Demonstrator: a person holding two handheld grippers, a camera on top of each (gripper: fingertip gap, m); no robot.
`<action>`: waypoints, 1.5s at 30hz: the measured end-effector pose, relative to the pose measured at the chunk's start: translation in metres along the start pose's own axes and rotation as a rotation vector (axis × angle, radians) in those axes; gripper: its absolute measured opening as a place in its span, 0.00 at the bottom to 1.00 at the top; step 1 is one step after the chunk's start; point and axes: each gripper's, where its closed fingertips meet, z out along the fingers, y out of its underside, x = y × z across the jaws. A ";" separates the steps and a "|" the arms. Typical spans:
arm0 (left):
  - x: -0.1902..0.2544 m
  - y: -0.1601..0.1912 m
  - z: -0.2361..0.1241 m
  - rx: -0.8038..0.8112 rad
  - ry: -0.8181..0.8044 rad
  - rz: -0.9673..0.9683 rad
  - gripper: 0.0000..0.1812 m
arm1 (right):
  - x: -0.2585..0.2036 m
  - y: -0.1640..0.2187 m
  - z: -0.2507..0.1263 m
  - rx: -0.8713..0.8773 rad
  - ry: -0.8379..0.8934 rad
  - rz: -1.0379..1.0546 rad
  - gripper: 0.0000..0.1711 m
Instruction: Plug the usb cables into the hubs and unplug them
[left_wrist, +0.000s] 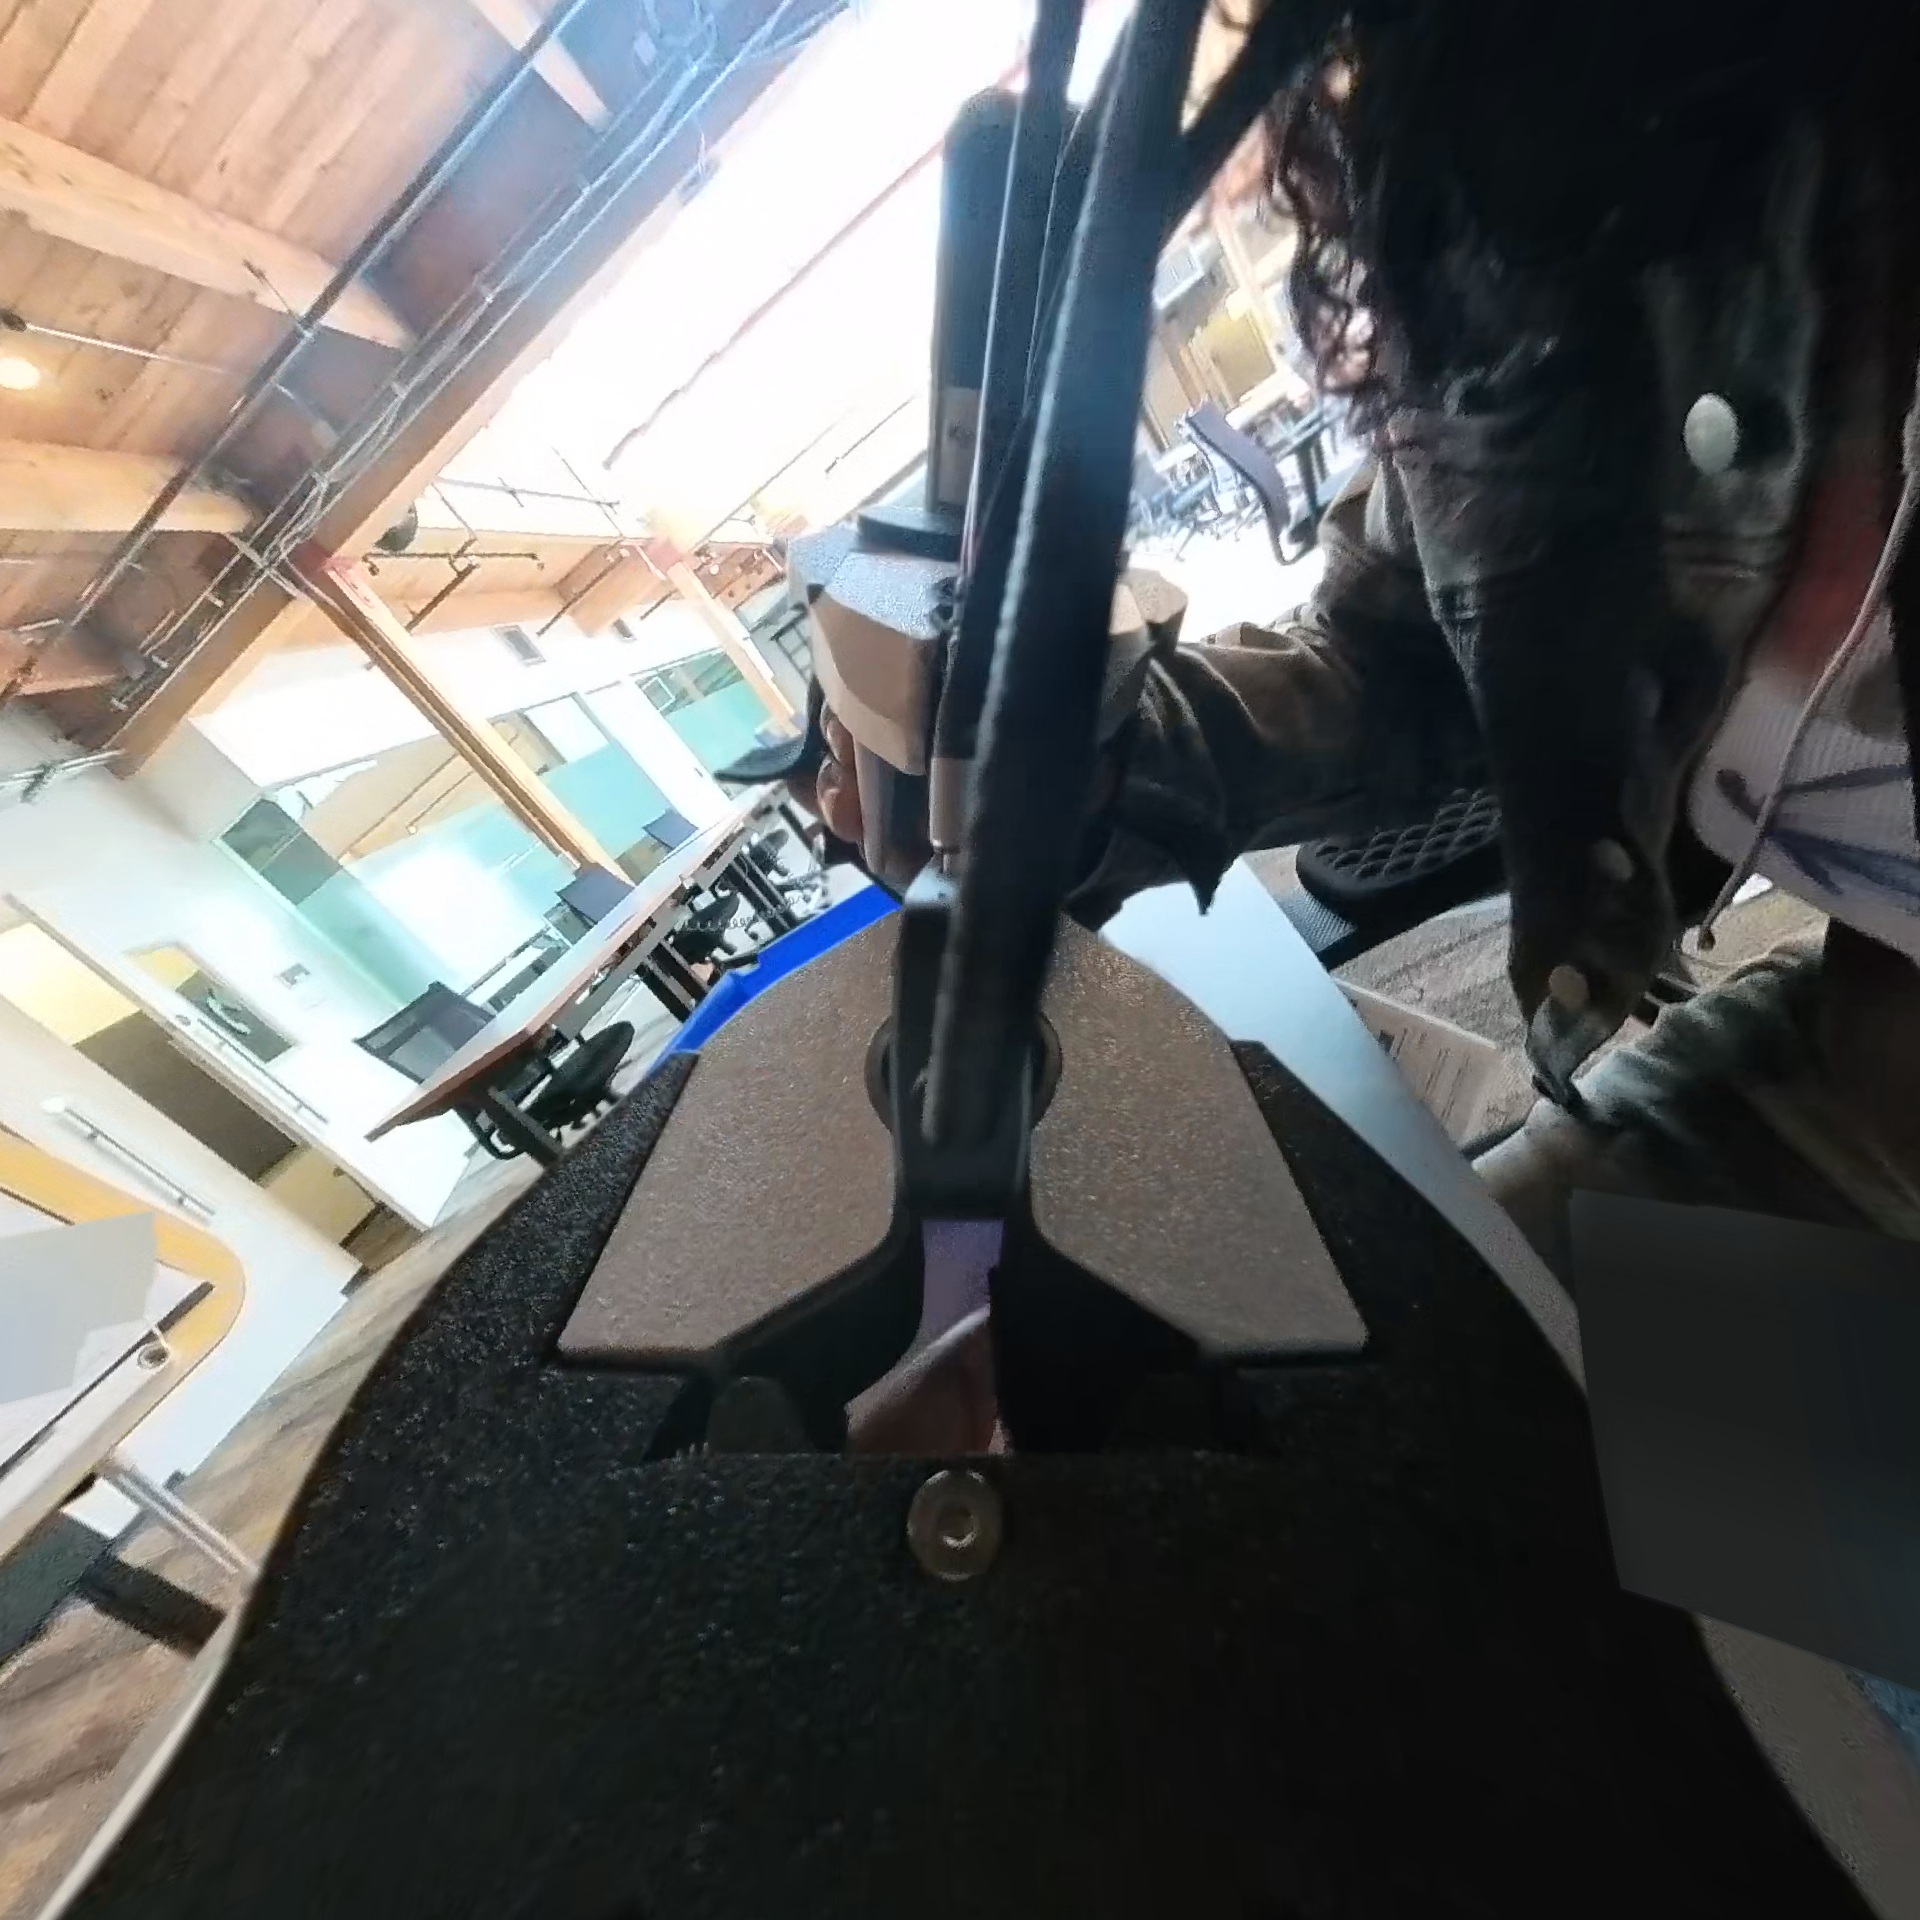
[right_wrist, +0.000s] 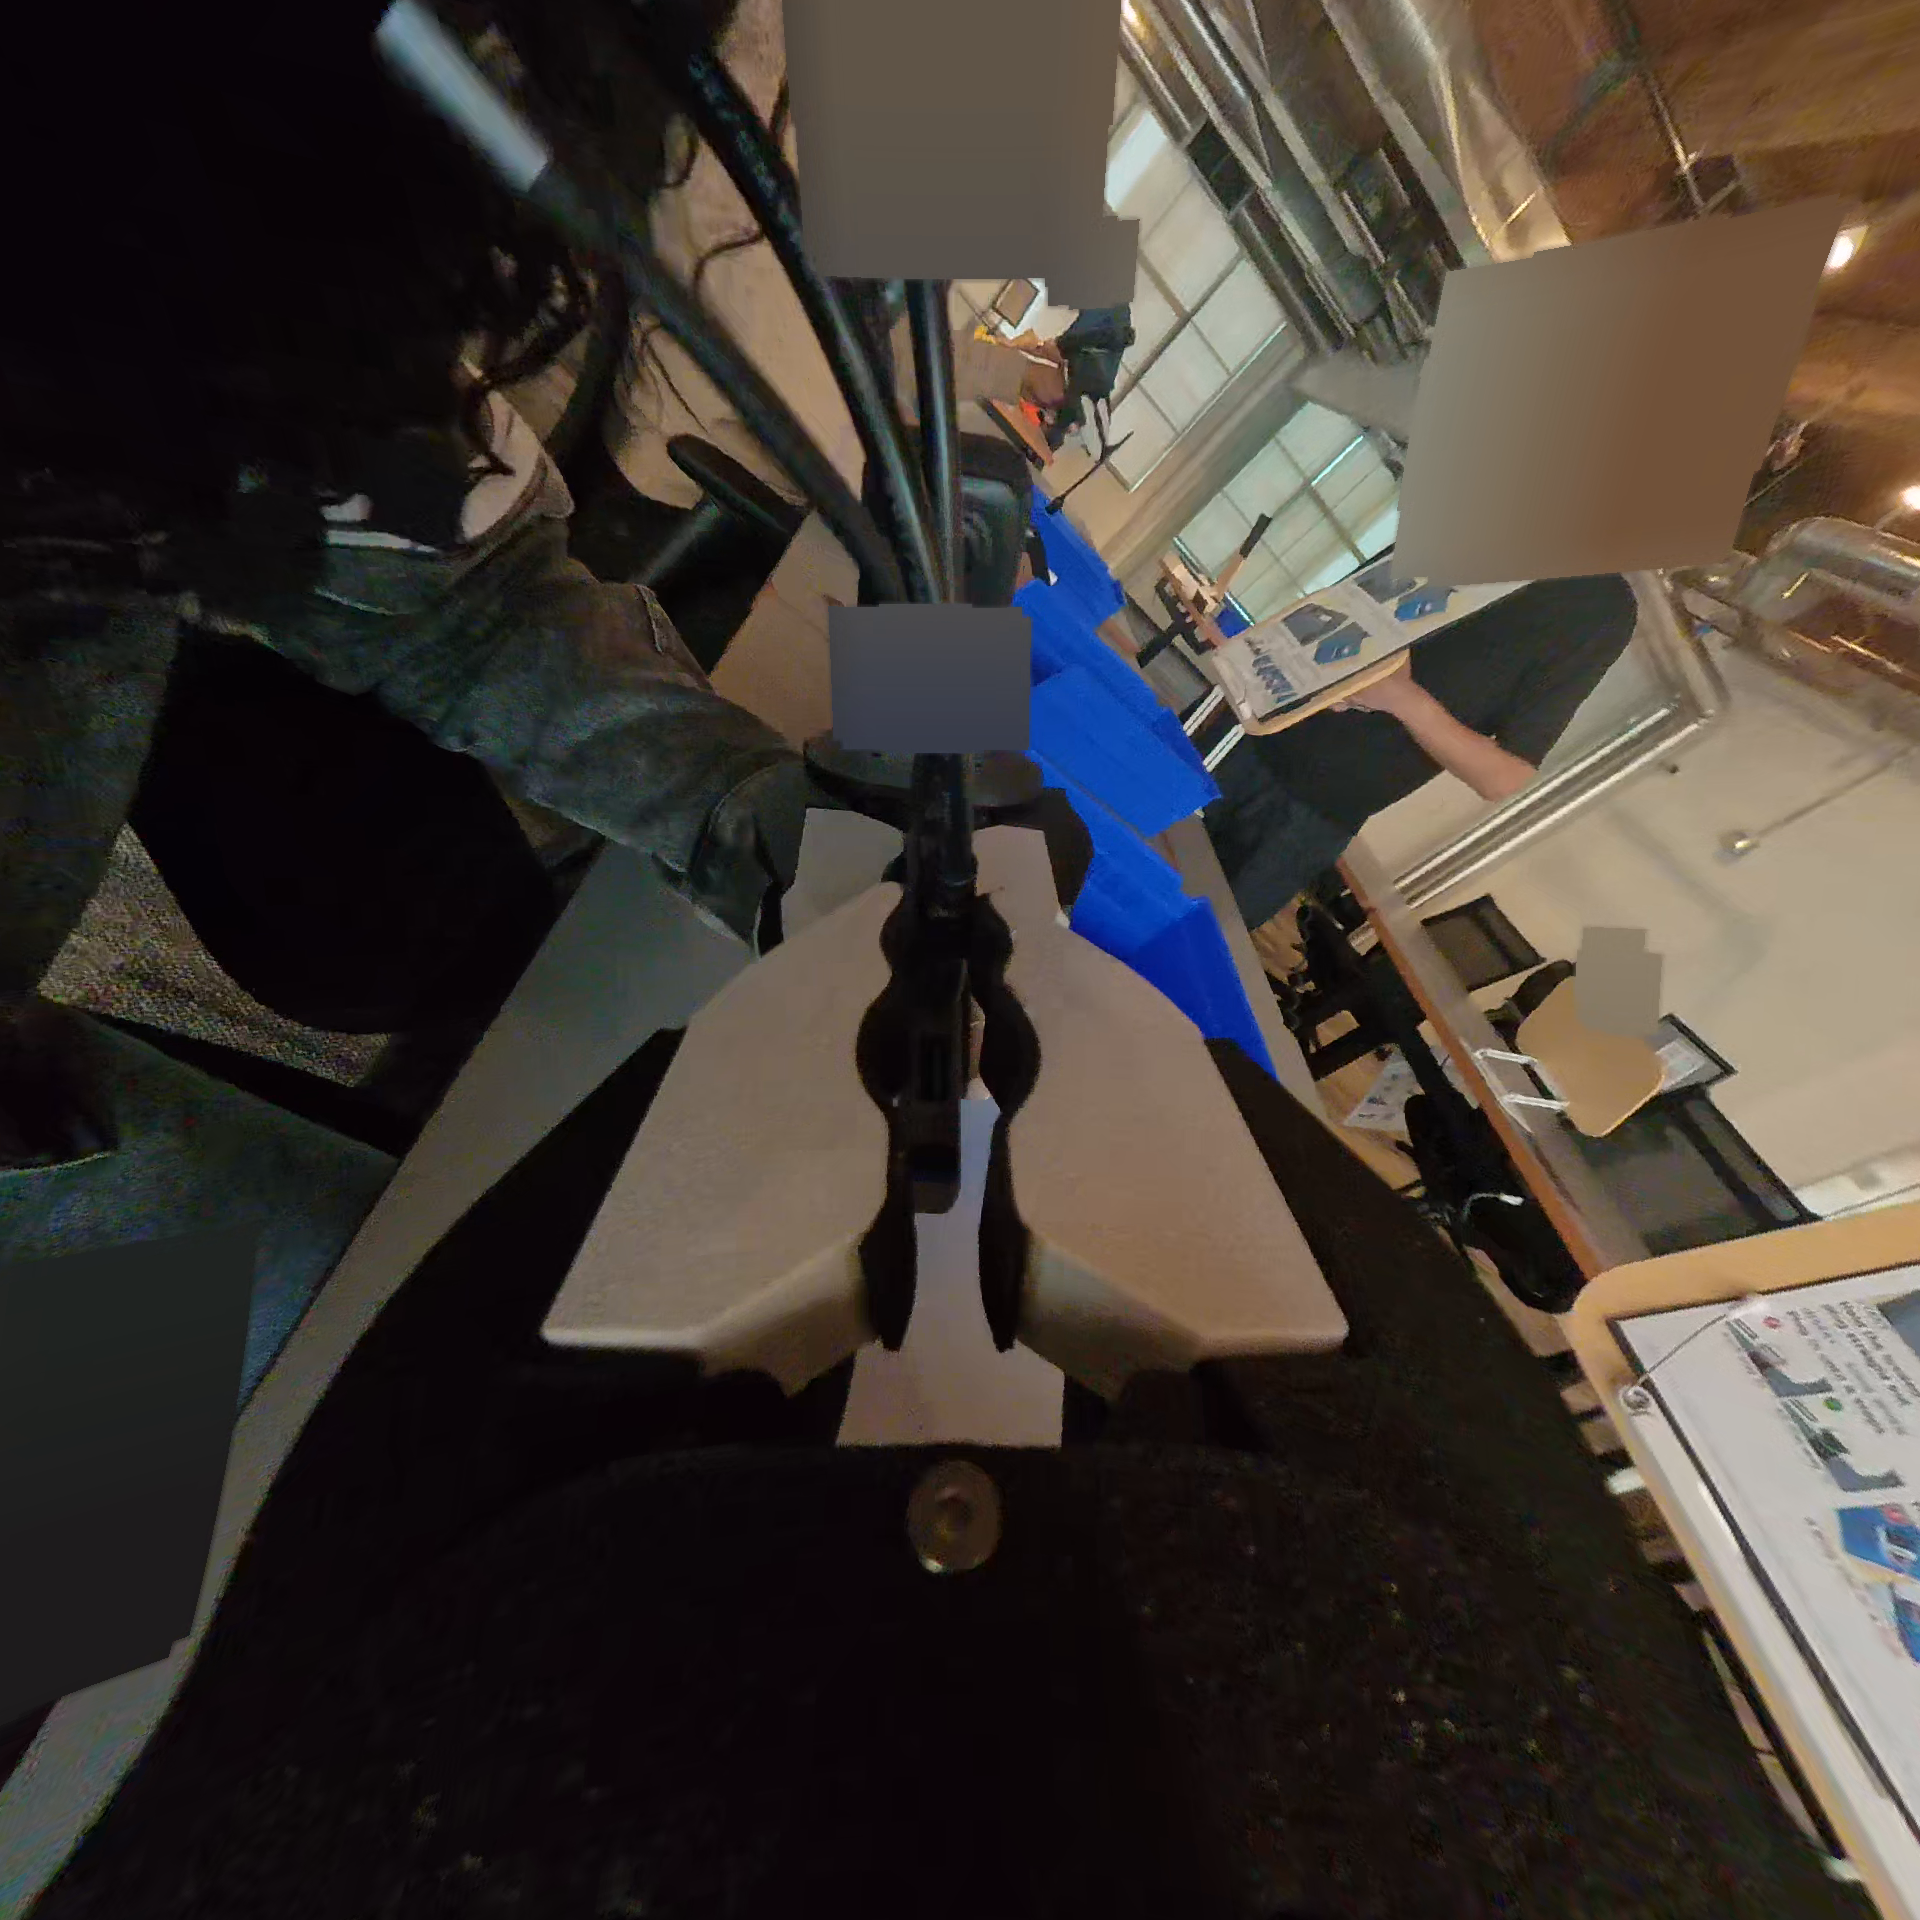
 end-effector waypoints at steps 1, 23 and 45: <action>-0.001 0.002 0.000 -0.015 -0.004 0.009 0.06 | 0.002 0.002 0.000 0.003 0.002 0.005 0.05; -0.069 0.065 -0.051 -0.527 -0.237 0.153 0.18 | 0.046 0.023 -0.021 -0.294 0.248 -0.607 0.04; -0.063 -0.016 0.010 -0.022 0.052 -1.053 0.36 | 0.051 0.018 -0.049 -0.479 0.452 -1.294 0.05</action>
